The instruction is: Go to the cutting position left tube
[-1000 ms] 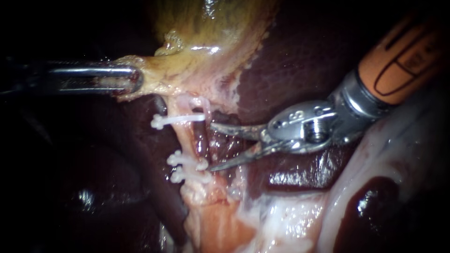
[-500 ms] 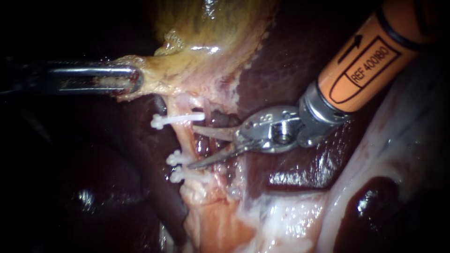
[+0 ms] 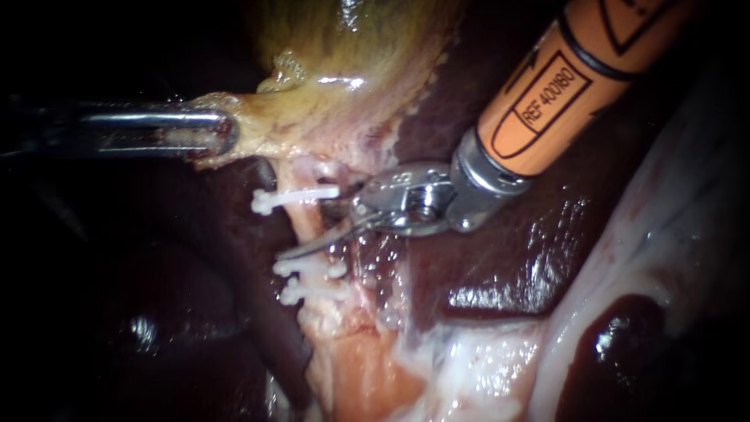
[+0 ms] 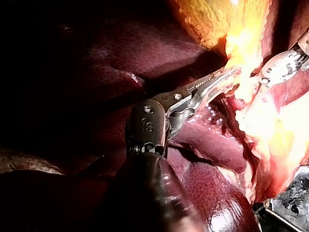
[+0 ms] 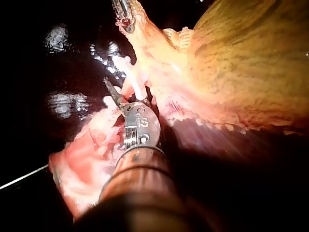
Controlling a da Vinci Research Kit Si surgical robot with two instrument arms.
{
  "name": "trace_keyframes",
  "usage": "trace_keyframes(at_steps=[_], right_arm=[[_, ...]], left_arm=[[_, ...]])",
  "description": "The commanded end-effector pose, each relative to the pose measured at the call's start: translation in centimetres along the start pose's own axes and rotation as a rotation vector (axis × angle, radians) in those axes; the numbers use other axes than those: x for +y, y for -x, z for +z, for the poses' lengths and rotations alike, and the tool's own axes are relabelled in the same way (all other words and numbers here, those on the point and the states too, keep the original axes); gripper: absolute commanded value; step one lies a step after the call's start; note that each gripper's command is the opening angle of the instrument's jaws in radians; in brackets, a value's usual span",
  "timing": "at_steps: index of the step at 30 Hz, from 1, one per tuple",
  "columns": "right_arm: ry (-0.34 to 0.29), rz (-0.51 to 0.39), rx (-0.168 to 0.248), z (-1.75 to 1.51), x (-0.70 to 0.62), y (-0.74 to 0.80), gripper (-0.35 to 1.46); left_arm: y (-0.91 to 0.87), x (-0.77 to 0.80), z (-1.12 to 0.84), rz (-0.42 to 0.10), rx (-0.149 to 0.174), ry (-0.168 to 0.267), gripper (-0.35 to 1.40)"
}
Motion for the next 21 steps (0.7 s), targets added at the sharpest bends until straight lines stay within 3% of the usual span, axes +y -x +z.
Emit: trace_keyframes(at_steps=[1, 10, 21], right_arm=[[-0.008, 0.01, 0.009, 0.03, 0.0, -0.02, 1.41], [-0.12, 0.059, 0.068, 0.13, -0.18, -0.19, 1.41], [-0.208, 0.076, 0.116, 0.08, -0.61, -0.4, 1.41]], left_arm=[[0.0, 0.0, 0.0, 0.0, 0.0, 0.0, -0.35], [0.0, 0.0, 0.01, 0.0, 0.0, 0.0, -0.35], [0.0, -0.01, 0.0, 0.0, 0.0, 0.0, -0.35]])
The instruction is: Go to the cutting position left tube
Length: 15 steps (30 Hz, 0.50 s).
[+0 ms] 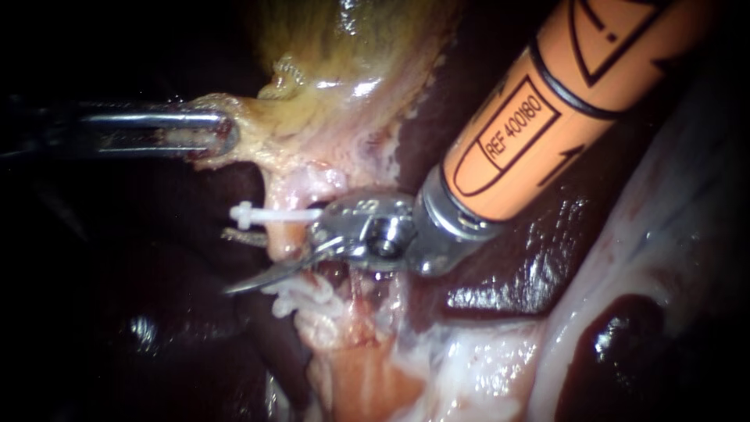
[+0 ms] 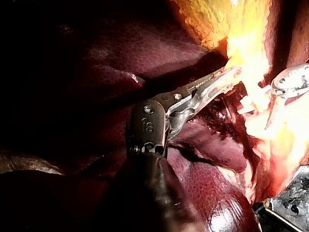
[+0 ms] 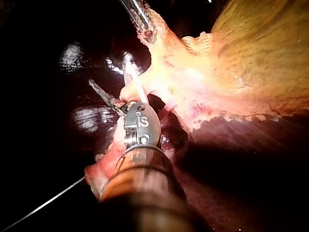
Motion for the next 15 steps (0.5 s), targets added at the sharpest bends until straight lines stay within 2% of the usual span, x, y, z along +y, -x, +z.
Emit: trace_keyframes(at_steps=[1, 5, 15], right_arm=[[-0.003, -0.001, 0.004, 0.0, -0.02, -0.02, 1.41], [-0.007, 0.0, 0.01, -0.02, -0.05, -0.07, 1.41], [-0.006, 0.006, 0.01, -0.02, -0.02, -0.05, 1.41]], left_arm=[[0.0, 0.0, 0.0, 0.0, 0.0, 0.001, -0.35], [0.0, 0.0, 0.0, 0.0, 0.0, 0.001, -0.35], [0.0, 0.0, 0.0, 0.0, 0.0, 0.001, -0.35]])
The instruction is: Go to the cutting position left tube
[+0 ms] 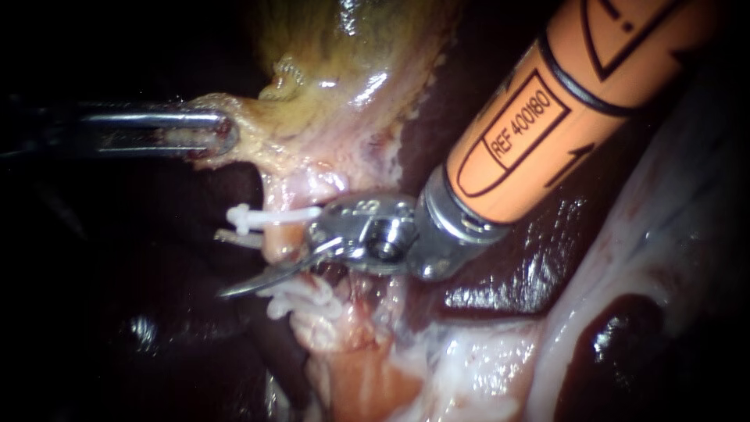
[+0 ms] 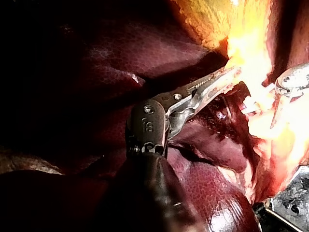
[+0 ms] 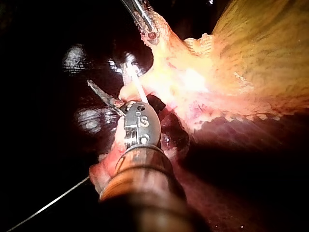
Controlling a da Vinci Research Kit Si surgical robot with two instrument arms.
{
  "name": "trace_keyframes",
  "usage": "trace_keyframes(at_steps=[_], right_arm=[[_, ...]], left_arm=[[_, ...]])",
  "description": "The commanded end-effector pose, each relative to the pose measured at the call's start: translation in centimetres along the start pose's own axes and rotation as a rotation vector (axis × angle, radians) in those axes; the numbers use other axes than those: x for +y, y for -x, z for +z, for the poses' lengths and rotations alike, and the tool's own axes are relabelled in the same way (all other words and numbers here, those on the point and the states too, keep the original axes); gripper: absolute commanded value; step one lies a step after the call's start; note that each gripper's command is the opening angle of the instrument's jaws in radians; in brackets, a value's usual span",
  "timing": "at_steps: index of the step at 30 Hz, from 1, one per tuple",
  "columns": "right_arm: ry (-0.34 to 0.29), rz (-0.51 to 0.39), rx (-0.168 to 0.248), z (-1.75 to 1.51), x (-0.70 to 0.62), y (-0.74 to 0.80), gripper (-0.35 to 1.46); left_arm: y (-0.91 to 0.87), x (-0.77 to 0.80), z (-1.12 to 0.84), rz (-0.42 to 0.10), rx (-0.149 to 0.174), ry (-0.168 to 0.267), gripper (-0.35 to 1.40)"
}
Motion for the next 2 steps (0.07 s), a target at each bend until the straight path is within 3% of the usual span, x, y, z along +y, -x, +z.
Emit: trace_keyframes(at_steps=[1, 2], right_arm=[[0.0, 0.008, -0.001, 0.0, 0.01, 0.02, 1.41], [0.0, 0.008, -0.001, 0.0, 0.02, 0.03, 1.4]], left_arm=[[0.0, 0.0, 0.0, 0.0, 0.0, 0.0, -0.35], [0.0, 0.0, 0.0, 0.0, 0.0, 0.0, -0.35]])
